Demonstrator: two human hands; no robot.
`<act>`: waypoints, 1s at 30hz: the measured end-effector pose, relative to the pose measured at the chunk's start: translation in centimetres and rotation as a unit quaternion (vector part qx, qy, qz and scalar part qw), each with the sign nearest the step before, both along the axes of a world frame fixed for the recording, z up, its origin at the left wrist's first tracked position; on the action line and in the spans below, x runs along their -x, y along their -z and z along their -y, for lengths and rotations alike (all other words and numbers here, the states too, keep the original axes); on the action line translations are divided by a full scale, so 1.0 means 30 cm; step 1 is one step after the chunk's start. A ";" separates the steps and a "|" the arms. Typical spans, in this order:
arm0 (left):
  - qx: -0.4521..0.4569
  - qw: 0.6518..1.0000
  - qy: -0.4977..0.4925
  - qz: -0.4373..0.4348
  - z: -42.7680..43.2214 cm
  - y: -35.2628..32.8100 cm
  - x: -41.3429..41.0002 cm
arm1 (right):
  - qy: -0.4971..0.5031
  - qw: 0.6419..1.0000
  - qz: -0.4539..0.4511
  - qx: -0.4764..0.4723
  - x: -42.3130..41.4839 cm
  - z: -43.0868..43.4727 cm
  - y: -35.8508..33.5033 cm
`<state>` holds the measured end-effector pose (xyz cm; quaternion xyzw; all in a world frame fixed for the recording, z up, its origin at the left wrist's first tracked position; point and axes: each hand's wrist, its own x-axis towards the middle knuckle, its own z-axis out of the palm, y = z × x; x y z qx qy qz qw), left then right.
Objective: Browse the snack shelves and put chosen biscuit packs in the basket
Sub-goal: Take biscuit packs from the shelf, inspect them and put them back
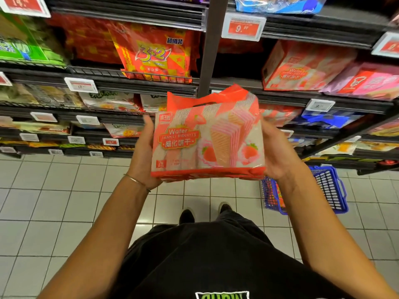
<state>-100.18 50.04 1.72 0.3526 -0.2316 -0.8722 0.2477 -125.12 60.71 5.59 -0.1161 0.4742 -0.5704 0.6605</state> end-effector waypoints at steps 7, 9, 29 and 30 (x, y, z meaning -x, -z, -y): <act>-0.131 0.984 0.077 -0.095 -0.029 0.032 -0.006 | -0.036 0.999 -0.024 0.015 0.028 -0.018 -0.033; -0.145 0.978 0.110 -0.101 -0.049 0.035 -0.002 | -0.037 0.998 -0.056 0.001 0.029 -0.007 -0.053; -0.106 0.981 0.159 -0.042 -0.073 0.031 0.002 | -0.006 0.981 -0.168 -0.096 0.070 -0.009 -0.029; -0.089 0.985 0.143 -0.042 -0.064 0.025 0.000 | -0.008 0.981 -0.172 -0.092 0.075 -0.017 -0.024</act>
